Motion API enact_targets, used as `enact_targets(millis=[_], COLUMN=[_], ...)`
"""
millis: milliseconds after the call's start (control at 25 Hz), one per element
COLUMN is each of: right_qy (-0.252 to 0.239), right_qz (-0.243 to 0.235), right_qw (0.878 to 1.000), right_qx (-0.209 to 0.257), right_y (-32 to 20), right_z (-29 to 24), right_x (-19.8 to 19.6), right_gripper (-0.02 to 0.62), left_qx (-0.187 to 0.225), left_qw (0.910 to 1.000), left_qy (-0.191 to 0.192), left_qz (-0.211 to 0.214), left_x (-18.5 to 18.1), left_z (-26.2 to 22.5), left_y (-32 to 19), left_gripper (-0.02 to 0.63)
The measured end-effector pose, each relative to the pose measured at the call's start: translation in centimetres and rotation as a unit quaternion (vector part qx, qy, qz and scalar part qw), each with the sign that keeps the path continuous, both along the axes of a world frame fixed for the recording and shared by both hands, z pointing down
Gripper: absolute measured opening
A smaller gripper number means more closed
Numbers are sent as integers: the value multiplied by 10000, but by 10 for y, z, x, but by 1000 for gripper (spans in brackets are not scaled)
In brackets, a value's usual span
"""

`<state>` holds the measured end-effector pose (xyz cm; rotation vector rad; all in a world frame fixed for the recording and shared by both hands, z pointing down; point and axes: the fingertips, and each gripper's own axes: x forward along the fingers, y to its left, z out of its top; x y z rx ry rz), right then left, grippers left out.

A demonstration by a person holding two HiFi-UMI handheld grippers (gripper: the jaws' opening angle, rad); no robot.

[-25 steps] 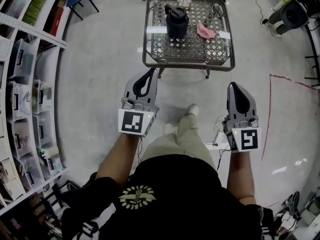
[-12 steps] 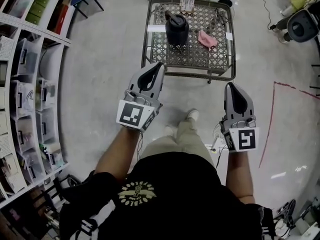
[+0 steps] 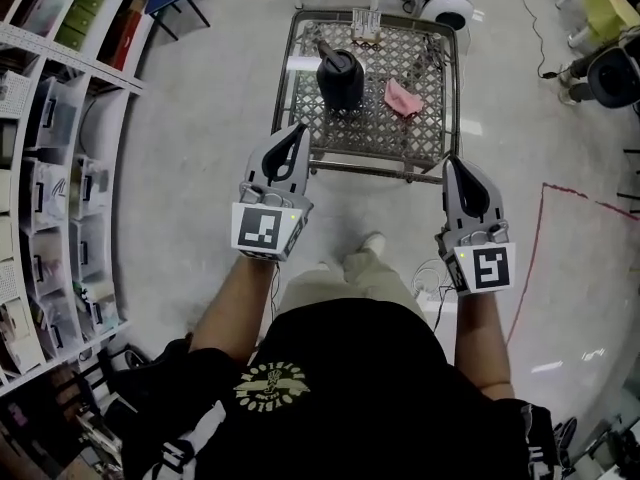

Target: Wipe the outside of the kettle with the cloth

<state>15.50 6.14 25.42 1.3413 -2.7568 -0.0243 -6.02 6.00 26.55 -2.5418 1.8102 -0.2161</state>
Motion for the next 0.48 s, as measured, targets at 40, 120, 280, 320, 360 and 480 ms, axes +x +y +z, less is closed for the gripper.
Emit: enact_targets(millis=[40,120,280,320,360,480], right_qy=[23,52,30,5,-5,-6], right_qz=[-59,-166,-268,-276,-279,-215], right_qw=[10000,9998,9996,9996,9996,9998], right_qx=[8,16,5,4,8,38], right_y=[-5,-12,-24,-26,-28,-39], right_z=[0,1,-2,-3,-3,-1], right_x=[2,4,5,5,6,11], right_gripper=[6,6,6,6,6,6], left_qx=[11,53,43,30,23,19], left_qw=[10000,9999,9993,9992,9990,9989], left_qy=[-30,-31,-80,-148,-225,-308], left_qz=[-42,-117,-352,-380,-389,-355], left_x=[1,3,-2,-3,-4,-4], left_z=[-1,-5,-9,-9,-9,-9], left_y=[-2,-4,-9,-11,-14,-23], left_gripper=[6,6,6,8,6,6])
